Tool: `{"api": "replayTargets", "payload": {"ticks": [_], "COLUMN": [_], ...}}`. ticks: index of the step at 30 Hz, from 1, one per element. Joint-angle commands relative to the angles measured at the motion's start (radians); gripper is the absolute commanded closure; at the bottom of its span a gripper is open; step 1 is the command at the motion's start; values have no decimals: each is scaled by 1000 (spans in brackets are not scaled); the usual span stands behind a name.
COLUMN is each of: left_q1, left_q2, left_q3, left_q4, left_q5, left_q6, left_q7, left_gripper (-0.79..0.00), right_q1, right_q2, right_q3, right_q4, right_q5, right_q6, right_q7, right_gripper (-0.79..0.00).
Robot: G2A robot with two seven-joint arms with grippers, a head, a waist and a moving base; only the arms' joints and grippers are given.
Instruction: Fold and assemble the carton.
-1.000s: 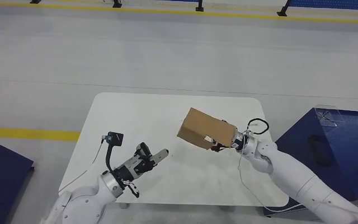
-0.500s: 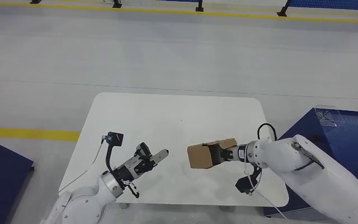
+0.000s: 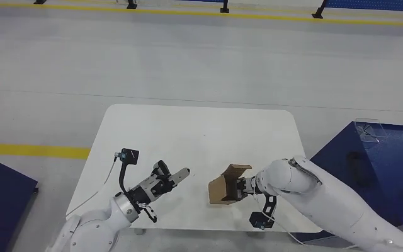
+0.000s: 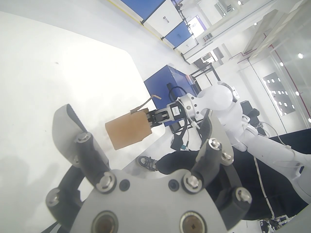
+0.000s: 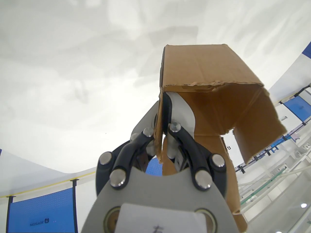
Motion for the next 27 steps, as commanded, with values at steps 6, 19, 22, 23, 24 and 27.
{"api": "replayTargets", "payload": {"ticks": [6, 19, 22, 23, 24, 27], "left_q1": [0, 0, 0, 0, 0, 0], "left_q2": [0, 0, 0, 0, 0, 0], "left_q3": [0, 0, 0, 0, 0, 0], "left_q4": [0, 0, 0, 0, 0, 0], "left_q5": [0, 0, 0, 0, 0, 0], "left_q6": [0, 0, 0, 0, 0, 0], "left_q7": [0, 0, 0, 0, 0, 0], "left_gripper": [-785, -785, -785, -785, -785, -785], "right_q1": [62, -93, -172, -198, -215, -241], "right_q2": [-83, -40, -7, 0, 6, 16], "right_q3": [-71, 274, 394, 425, 453, 521], "right_q4": [99, 102, 115, 126, 141, 197], "right_q5": [22, -87, -297, -356, -433, -720], "right_q6": [36, 768, 1051, 1133, 1211, 1348], "right_q7": [-1, 317, 571, 665, 751, 1030], "right_gripper": [-425, 0, 0, 0, 0, 0]}}
